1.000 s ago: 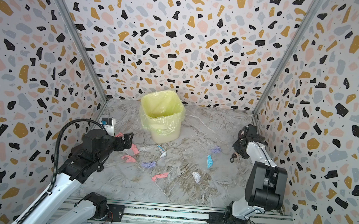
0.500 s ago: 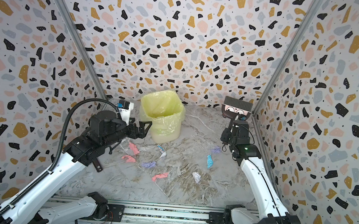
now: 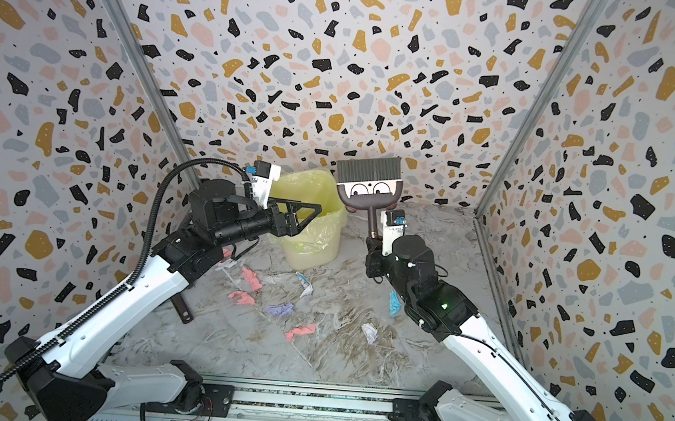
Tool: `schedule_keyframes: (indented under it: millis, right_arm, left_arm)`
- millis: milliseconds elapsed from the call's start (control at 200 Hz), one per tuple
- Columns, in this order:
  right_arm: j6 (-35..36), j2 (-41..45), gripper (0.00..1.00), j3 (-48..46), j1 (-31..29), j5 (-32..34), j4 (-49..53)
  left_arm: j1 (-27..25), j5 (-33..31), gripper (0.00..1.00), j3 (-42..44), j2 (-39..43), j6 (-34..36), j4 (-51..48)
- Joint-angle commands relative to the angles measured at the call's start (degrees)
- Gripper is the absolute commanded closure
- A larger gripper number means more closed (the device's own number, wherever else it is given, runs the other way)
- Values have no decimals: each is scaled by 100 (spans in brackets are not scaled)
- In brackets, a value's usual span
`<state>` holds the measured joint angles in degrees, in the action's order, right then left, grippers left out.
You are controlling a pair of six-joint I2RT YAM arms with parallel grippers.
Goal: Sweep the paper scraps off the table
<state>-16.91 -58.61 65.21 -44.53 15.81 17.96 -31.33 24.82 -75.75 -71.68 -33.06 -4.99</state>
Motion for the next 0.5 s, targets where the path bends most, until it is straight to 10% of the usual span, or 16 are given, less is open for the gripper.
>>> schedule_keyframes:
  millis: [0,496]
  right_arm:
    - [218,-15,100,365,-317,330,-517]
    - [697,-176,100,481,-1193,274,-680]
  left_arm:
    - [-61,496,3,-198,-59,-365,615]
    - [-84,361,33,-222,-109,-599,1002]
